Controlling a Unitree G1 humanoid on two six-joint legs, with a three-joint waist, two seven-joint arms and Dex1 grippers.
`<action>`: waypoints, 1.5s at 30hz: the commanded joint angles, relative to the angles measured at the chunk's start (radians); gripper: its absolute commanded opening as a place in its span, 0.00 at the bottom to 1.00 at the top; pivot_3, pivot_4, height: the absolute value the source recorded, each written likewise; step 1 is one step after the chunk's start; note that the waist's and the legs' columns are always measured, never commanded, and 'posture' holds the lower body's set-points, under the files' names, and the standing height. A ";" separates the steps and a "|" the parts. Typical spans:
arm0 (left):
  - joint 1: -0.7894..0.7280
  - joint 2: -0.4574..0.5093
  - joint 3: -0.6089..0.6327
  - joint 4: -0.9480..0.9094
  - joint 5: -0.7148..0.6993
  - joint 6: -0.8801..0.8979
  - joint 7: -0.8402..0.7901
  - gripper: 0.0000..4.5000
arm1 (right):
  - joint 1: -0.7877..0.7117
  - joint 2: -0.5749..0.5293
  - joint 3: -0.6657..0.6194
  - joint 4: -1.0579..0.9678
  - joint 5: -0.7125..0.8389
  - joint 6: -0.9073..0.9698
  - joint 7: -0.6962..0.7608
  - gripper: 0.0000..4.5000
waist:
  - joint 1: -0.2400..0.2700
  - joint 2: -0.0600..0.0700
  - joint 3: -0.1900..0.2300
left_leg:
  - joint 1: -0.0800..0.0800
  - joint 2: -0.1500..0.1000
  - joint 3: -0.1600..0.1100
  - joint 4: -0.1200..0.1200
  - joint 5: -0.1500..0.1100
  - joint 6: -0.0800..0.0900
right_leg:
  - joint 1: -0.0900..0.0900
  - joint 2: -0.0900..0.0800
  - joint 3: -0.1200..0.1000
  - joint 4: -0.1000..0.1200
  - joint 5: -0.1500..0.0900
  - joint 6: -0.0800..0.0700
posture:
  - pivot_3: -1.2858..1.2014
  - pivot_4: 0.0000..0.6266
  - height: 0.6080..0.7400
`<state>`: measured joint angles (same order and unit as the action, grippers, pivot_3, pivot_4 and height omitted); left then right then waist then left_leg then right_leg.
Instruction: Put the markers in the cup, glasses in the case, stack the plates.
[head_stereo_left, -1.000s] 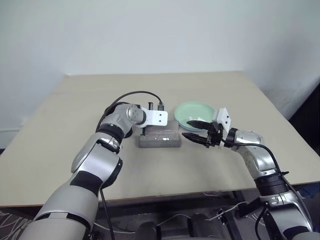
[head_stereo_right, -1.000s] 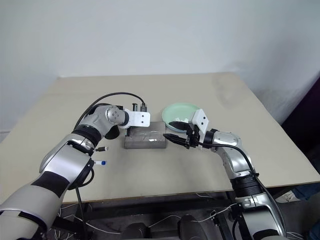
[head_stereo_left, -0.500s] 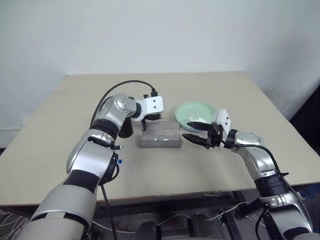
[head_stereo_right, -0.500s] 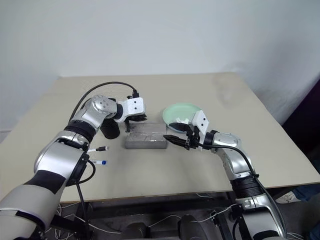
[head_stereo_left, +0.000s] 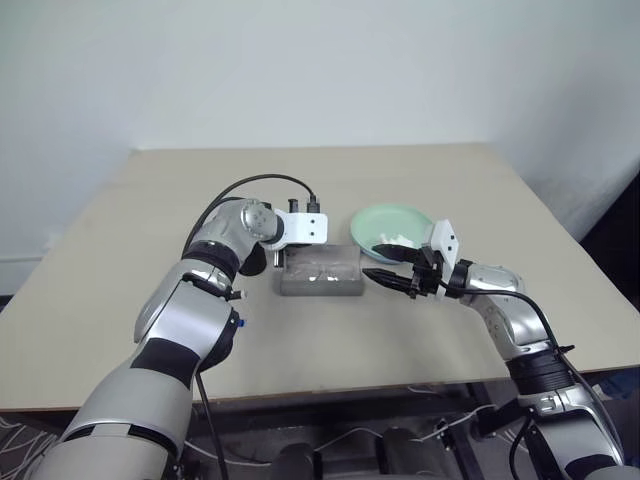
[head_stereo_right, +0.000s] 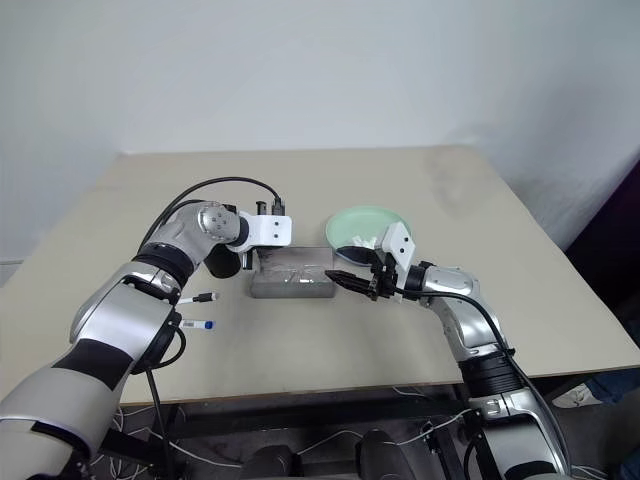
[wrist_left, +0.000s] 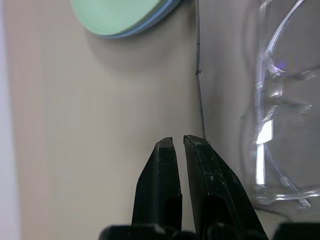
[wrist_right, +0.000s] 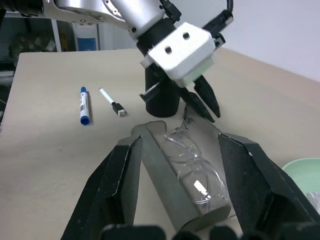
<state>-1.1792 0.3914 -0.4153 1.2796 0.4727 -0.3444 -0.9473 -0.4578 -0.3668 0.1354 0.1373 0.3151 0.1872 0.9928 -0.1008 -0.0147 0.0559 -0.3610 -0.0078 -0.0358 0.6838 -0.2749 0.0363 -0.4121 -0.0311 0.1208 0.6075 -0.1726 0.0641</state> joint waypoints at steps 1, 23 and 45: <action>0.023 0.020 0.046 -0.049 -0.090 -0.021 -0.226 0.07 | -0.008 -0.001 -0.023 -0.042 0.012 -0.012 -0.008 0.58 | 0.000 0.000 0.000 | 0.000 0.000 0.000 0.000 0.000 0.000 | 0.000 0.000 0.000 0.000 0.000 0.000 | 0.52 0.00 0.97; 0.392 0.510 0.018 -0.824 -0.527 0.304 -0.667 0.07 | -0.049 0.019 0.014 0.004 -0.002 -0.020 0.042 0.58 | -0.012 0.000 0.000 | 0.001 0.003 0.000 -0.001 0.000 0.000 | -0.002 0.001 0.000 0.002 0.000 -0.001 | 0.52 0.00 0.97; 0.290 0.569 -0.259 -0.520 -0.444 0.123 -0.667 0.73 | -0.053 0.032 0.032 0.029 -0.004 -0.028 0.045 0.58 | 0.000 -0.001 0.000 | 0.000 0.002 0.001 0.001 0.000 0.000 | -0.001 0.000 0.000 0.002 -0.002 -0.003 | 0.52 0.00 0.97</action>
<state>-0.8474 0.9722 -0.6711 0.7235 -0.0037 -0.1867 -1.6134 -0.4981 -0.3304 0.1817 0.2053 0.3100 0.1629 1.0403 -0.1012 -0.0155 0.0562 -0.3609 -0.0059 -0.0351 0.6846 -0.2748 0.0364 -0.4133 -0.0309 0.1209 0.6091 -0.1744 0.0607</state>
